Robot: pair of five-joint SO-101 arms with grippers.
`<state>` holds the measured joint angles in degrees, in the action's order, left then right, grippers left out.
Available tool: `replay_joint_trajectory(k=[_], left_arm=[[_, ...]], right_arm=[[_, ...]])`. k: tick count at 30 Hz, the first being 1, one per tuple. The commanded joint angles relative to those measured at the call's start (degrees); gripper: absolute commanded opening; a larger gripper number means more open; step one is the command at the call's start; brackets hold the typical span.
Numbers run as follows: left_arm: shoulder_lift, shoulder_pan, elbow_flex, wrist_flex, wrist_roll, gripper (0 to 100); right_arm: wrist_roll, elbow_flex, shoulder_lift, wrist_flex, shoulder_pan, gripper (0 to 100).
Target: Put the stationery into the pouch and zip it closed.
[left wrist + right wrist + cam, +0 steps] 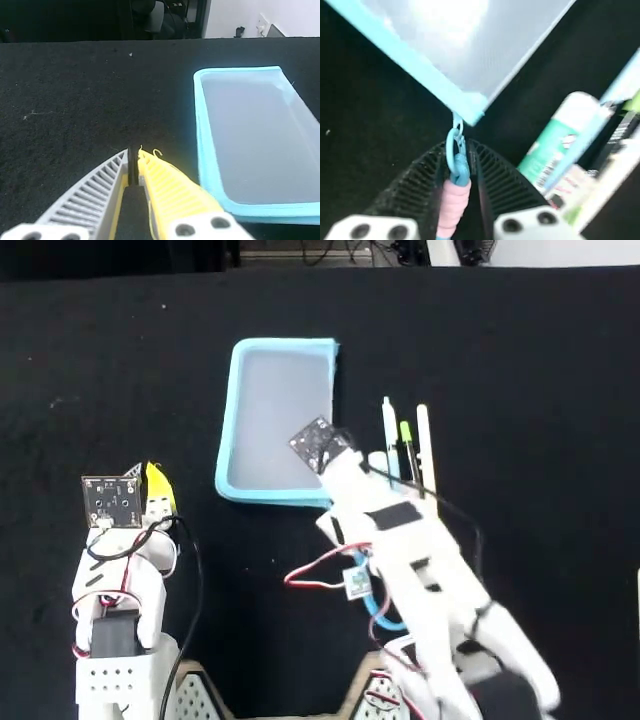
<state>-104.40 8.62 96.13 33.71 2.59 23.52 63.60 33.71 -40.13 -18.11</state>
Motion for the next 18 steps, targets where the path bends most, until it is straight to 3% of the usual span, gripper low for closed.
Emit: replay_joint_trajectory(k=[1, 9, 13, 18], left_arm=[[-0.09, -4.0, 1.19, 0.0, -0.35, 5], [-0.09, -12.88, 1.19, -0.18, -0.44, 7], [-0.09, -12.53, 1.19, -1.49, -0.62, 16], [-0.18, -6.99, -2.42, -1.32, -0.7, 16]], right_arm=[[-0.7, 2.59, 12.09, -0.97, 0.97, 1.1], [-0.53, 9.19, 34.07, 1.85, 0.97, 1.1], [-0.35, 7.96, 43.03, -1.67, 0.26, 1.1], [-0.26, 5.85, 48.4, -10.29, -7.56, 1.1]])
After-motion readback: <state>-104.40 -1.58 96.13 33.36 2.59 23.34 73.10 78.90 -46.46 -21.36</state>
